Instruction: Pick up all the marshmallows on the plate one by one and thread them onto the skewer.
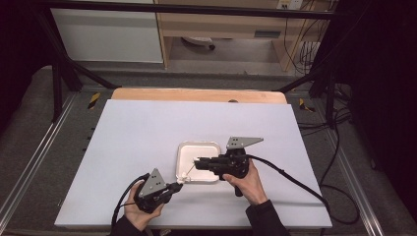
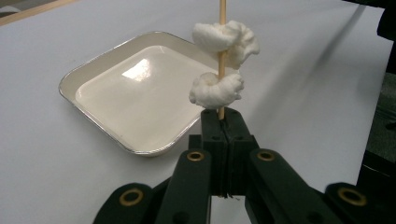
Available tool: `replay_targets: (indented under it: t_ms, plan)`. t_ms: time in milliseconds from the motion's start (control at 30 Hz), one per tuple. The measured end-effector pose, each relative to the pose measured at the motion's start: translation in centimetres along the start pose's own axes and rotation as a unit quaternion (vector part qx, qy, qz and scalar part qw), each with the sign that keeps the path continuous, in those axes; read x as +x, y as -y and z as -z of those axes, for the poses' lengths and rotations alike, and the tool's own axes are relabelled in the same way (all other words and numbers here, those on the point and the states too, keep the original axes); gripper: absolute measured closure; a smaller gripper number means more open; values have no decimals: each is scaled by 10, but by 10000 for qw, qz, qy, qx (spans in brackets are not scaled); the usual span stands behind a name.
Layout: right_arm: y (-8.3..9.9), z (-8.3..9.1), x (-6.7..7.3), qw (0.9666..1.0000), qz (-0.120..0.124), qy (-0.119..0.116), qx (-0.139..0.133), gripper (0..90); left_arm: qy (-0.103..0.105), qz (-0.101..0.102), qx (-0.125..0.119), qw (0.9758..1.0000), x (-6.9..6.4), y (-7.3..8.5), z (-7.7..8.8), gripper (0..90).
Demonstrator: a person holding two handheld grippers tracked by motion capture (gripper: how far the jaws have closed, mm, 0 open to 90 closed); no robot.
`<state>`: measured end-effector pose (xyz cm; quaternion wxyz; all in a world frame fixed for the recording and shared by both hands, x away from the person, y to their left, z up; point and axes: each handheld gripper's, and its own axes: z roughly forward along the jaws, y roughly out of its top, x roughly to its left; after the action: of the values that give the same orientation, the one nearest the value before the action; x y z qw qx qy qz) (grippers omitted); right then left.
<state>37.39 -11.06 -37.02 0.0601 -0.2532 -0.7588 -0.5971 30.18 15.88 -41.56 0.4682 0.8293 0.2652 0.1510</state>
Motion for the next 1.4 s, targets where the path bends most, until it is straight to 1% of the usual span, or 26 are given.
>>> replay_targets:
  t_ms: [33, 167, 233, 433, 467, 500, 533, 567, 600, 633, 667, 733, 800, 867, 933, 1000, 1067, 1100, 1200, 1300, 1333, 1400]
  plan:
    - [0, 0, 0, 10000, 12, -4, 18, 825, -26, -5, -2, 10000, 0, 0, 0, 890]
    - [2, -1, -1, 10000, 6, -9, 55, 825, 29, -8, 15, 10000, -1, 0, -1, 890]
    - [2, -2, 0, 10000, 12, -27, 60, 825, 5, 13, -12, 10000, 0, 0, 0, 890]
    - [4, -4, 0, 9999, 13, -35, 107, 825, 39, 3, 11, 10000, 0, 0, -1, 890]
    - [5, -5, 0, 9999, 2, -55, 145, 825, 75, 22, -71, 9999, 0, -1, 0, 890]
    - [7, -7, -1, 9995, -5, -105, 289, 825, 150, 77, -216, 9996, -1, -5, 2, 891]
    - [11, -14, 0, 9983, 19, -164, 554, 824, -108, -125, -98, 9998, -4, -10, 2, 890]
    - [16, -19, 0, 9986, 63, -149, 511, 825, -183, -200, -83, 9996, -4, -9, 1, 891]
    - [17, -20, 0, 9989, 45, -217, 403, 824, -53, -12, -145, 9999, -2, -7, 1, 891]
    - [17, -20, 0, 9990, 44, -243, 364, 823, -29, 47, -128, 9999, -1, -6, 0, 891]
    - [17, -21, 0, 9990, 78, -201, 392, 822, -49, 29, -105, 9999, -1, -7, 0, 891]
    - [16, -20, -1, 9991, 52, -191, 363, 815, -39, 10, -138, 9999, -1, -7, 1, 891]
    - [15, -18, 2, 9993, 65, -153, 327, 802, -17, 35, -146, 9999, 0, -7, 1, 891]
    - [14, -16, 2, 9994, 88, -69, 331, 780, -51, 59, -109, 9999, 0, -6, 0, 891]
    - [13, -14, 2, 9996, 132, 56, 247, 739, -47, 131, -94, 9999, 2, -5, 0, 890]
    - [10, -11, 3, 9994, 185, 174, 216, 649, -32, 217, -105, 9997, 6, -5, 1, 890]
    - [8, -7, 4, 9985, 332, 377, 208, 581, -45, 289, -80, 9995, 8, -5, 1, 889]
    - [8, -5, 3, 9978, 401, 493, 179, 525, -50, 327, -74, 9994, 9, -4, 1, 890]
    - [8, 2, -1, 9949, 528, 838, 184, 407, -71, 393, -30, 9992, 10, -4, 1, 889]
    - [12, 9, -8, 9918, 535, 1150, 165, 286, -60, 449, -4, 9990, 12, -4, 0, 889]
    - [14, 12, -10, 9906, 552, 1241, 180, 248, -89, 452, 15, 9989, 13, -4, 0, 889]
    - [18, 17, -14, 9873, 581, 1452, 281, 180, -78, 518, 51, 9986, 15, -3, 0, 889]
